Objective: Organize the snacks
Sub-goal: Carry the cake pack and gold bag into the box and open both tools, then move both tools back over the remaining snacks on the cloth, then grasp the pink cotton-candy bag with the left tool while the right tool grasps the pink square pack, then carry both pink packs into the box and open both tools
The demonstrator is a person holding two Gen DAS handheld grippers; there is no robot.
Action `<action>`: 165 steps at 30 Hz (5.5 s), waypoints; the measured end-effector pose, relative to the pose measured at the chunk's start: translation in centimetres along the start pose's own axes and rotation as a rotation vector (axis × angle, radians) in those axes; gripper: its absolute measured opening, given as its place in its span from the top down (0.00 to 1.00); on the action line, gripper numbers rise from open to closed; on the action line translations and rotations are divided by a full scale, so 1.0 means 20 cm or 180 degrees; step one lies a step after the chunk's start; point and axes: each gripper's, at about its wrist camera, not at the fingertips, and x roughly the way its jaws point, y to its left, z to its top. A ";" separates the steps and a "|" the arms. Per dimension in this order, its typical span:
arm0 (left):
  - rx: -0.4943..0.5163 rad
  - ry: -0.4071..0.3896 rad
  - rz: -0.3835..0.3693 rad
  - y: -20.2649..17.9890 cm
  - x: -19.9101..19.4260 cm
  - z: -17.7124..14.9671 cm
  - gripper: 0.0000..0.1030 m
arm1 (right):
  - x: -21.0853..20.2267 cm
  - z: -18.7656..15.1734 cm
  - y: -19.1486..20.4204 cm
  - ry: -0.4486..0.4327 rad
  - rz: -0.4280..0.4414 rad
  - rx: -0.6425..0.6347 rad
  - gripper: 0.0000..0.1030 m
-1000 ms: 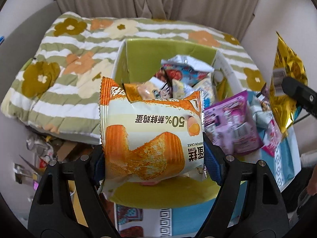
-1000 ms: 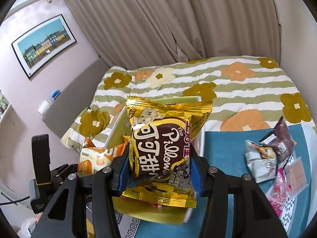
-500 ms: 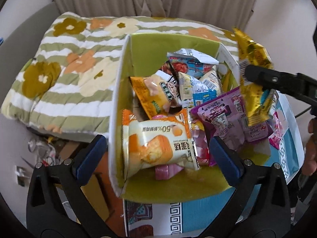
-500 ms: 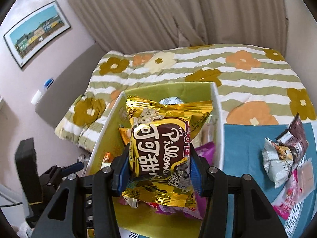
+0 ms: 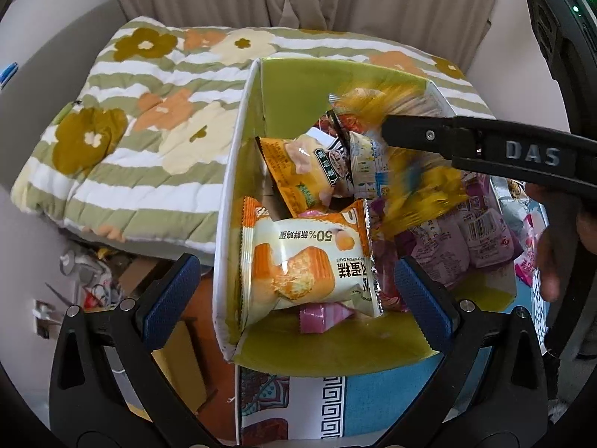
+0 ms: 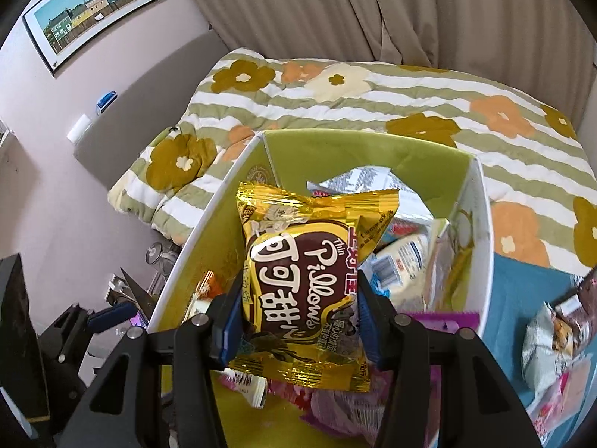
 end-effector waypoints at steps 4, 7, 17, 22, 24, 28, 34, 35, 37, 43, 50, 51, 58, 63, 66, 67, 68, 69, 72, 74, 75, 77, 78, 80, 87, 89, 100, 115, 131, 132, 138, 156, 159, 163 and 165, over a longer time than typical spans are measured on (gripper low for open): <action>-0.0015 -0.0010 -0.0024 -0.01 -0.01 -0.01 0.00 | -0.03 -0.01 0.01 -0.0150 0.0038 -0.0060 0.01; -0.0019 -0.0025 -0.0035 -0.02 -0.03 -0.01 0.00 | -0.07 -0.03 0.02 -0.0213 0.0006 -0.0131 0.01; 0.0038 -0.0145 0.0012 -0.03 -0.15 0.00 0.00 | -0.22 -0.06 0.06 -0.0363 -0.0060 -0.0164 0.01; 0.0075 -0.0275 -0.0027 -0.02 -0.26 0.02 0.00 | -0.37 -0.09 0.10 -0.0546 -0.0189 -0.0112 0.01; 0.0119 -0.0321 -0.0043 -0.02 -0.29 0.04 0.00 | -0.43 -0.10 0.11 -0.0621 -0.0262 -0.0072 0.01; 0.0215 -0.0405 -0.0119 -0.05 -0.36 0.05 0.00 | -0.57 -0.15 0.09 -0.0770 -0.0426 0.0070 0.01; 0.0403 -0.0535 -0.0207 -0.18 -0.45 0.04 0.00 | -0.80 -0.27 0.02 -0.0989 -0.0805 0.0273 0.01; 0.0428 -0.0550 -0.0223 -0.21 -0.46 0.03 0.00 | -0.84 -0.30 0.00 -0.1022 -0.0852 0.0318 0.01; 0.0468 -0.0571 -0.0260 -0.27 -0.48 0.02 0.00 | -0.91 -0.36 -0.04 -0.1094 -0.0915 0.0388 0.01; 0.0540 -0.0596 -0.0296 -0.49 -0.52 -0.07 0.00 | -1.15 -0.57 -0.23 -0.1252 -0.1204 0.0601 0.01; 0.0423 -0.0505 -0.0335 -0.85 -0.51 -0.21 0.00 | -1.34 -0.79 -0.49 -0.1218 -0.1338 0.0622 0.01; 0.0415 -0.0492 -0.0365 -0.92 -0.51 -0.23 0.00 | -1.36 -0.81 -0.51 -0.1209 -0.1344 0.0613 0.01; 0.0453 -0.0443 -0.0498 -1.30 -0.44 -0.35 0.00 | -1.49 -0.95 -0.82 -0.1138 -0.1274 0.0552 0.01; 0.0489 -0.0328 -0.0585 -1.56 -0.27 -0.42 0.00 | -1.47 -1.00 -1.03 -0.1053 -0.1202 0.0446 0.01; 0.0578 -0.0237 -0.0632 -1.69 -0.14 -0.44 0.00 | -1.42 -1.01 -1.14 -0.0985 -0.1186 0.0408 0.01; 0.0615 -0.0216 -0.0642 -1.73 -0.11 -0.44 0.00 | -1.39 -1.02 -1.19 -0.0941 -0.1177 0.0414 0.01; 0.0655 -0.0190 -0.0654 -1.76 -0.06 -0.45 0.00 | -1.36 -1.02 -1.22 -0.0920 -0.1169 0.0423 0.01; 0.0699 -0.0167 -0.0669 -1.80 -0.01 -0.45 0.00 | -1.33 -1.02 -1.26 -0.0896 -0.1155 0.0438 0.01; 0.0782 -0.0129 -0.0751 -1.87 0.15 -0.44 0.00 | -1.22 -1.03 -1.36 -0.0816 -0.1124 0.0470 0.01; 0.0811 -0.0090 -0.0824 -1.91 0.26 -0.44 0.00 | -1.11 -1.02 -1.43 -0.0732 -0.1136 0.0406 0.01; 0.0833 -0.0056 -0.0850 -1.93 0.33 -0.43 0.00 | -1.05 -1.02 -1.46 -0.0682 -0.1174 0.0363 0.01; 0.0885 -0.0034 -0.0858 -1.97 0.42 -0.42 0.00 | -0.94 -1.02 -1.51 -0.0592 -0.1217 0.0318 0.01; 0.0912 -0.0028 -0.0859 -1.99 0.47 -0.42 0.00 | -0.90 -1.01 -1.53 -0.0556 -0.1212 0.0324 0.01; 0.0934 -0.0005 -0.0874 -2.02 0.55 -0.41 0.00 | -0.80 -1.00 -1.59 -0.0456 -0.1232 0.0323 0.01; 0.1003 0.0173 -0.0965 -2.08 0.76 -0.40 0.00 | -0.60 -0.99 -1.70 -0.0210 -0.1197 0.0308 0.01; 0.1031 0.0177 -0.0965 -2.09 0.79 -0.39 0.00 | -0.54 -0.99 -1.71 -0.0146 -0.1202 0.0293 0.01; 0.1389 0.0075 -0.0863 -2.14 0.80 -0.36 0.40 | -0.45 -0.99 -1.76 0.0022 -0.1090 0.0291 0.15; 0.1289 0.0178 -0.0864 -2.04 0.73 -0.41 0.47 | -0.38 -1.01 -1.70 0.0147 -0.1109 0.0136 0.41; 0.0941 -0.0031 -0.0804 -1.92 0.34 -0.42 0.58 | -0.73 -0.93 -1.52 -0.0299 -0.1073 0.0165 0.43; 0.0898 -0.0067 -0.0800 -1.90 0.30 -0.42 0.58 | -0.77 -0.92 -1.49 -0.0332 -0.1049 0.0132 0.43; 0.0641 -0.0305 -0.0736 -1.77 0.03 -0.38 0.59 | -0.90 -0.89 -1.33 -0.0443 -0.0907 0.0004 0.43; 0.0111 -0.0822 -0.0320 -0.95 -0.37 0.05 0.59 | -0.93 -0.54 -0.71 -0.0765 -0.0252 -0.0342 0.43; 0.0116 -0.0787 -0.0348 -0.79 -0.33 0.16 0.59 | -0.85 -0.42 -0.58 -0.0792 -0.0210 -0.0305 0.43; 0.0133 -0.0721 -0.0415 -0.57 -0.25 0.31 0.59 | -0.72 -0.28 -0.45 -0.0770 -0.0224 -0.0234 0.43; 0.0160 -0.0667 -0.0423 -0.48 -0.19 0.38 0.59 | -0.65 -0.21 -0.39 -0.0760 -0.0262 -0.0207 0.43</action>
